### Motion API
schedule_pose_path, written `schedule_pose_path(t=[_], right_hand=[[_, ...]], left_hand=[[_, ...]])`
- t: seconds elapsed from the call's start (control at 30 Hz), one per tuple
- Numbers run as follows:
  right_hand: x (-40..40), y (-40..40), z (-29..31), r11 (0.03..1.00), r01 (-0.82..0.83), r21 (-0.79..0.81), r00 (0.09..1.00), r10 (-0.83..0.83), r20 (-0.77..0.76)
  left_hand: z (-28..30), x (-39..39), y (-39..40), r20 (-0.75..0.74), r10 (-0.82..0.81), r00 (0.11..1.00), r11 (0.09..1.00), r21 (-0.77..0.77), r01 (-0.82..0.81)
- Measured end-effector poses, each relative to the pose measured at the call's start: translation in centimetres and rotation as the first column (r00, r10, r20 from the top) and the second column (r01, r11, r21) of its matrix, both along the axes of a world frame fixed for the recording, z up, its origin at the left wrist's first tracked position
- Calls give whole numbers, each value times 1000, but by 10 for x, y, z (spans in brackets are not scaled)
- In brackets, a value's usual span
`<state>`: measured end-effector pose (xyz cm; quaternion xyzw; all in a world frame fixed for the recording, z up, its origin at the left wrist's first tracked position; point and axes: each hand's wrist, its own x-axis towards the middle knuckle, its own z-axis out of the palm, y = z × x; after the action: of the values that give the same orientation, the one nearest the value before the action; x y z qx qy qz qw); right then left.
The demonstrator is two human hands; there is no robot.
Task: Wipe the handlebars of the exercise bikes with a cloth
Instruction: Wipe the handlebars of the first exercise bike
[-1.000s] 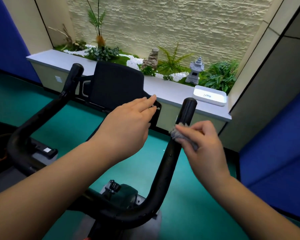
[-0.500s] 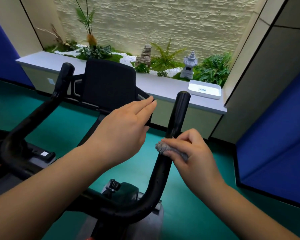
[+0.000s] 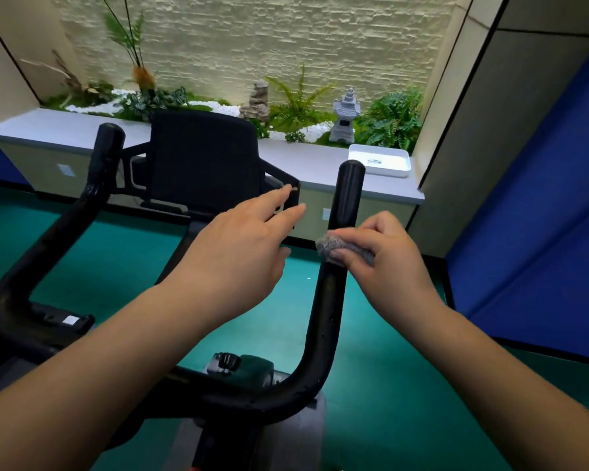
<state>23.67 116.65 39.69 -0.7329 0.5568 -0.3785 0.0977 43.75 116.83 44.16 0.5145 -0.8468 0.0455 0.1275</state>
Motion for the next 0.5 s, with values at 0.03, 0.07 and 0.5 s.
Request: schedule_pose_path(t=[0.03, 0.07, 0.5], right_hand=[[1, -3, 2, 1000, 11, 24, 1000, -11, 9], [2, -1, 2, 999, 10, 43, 1000, -11, 14], [10, 7, -3, 1000, 12, 20, 996, -14, 87]], left_hand=[[0, 0, 0, 1, -3, 1000, 1000, 1, 3], [0, 1, -1, 1, -6, 1000, 1000, 2, 6], [-3, 4, 3, 11, 4, 1000, 999, 39, -5]])
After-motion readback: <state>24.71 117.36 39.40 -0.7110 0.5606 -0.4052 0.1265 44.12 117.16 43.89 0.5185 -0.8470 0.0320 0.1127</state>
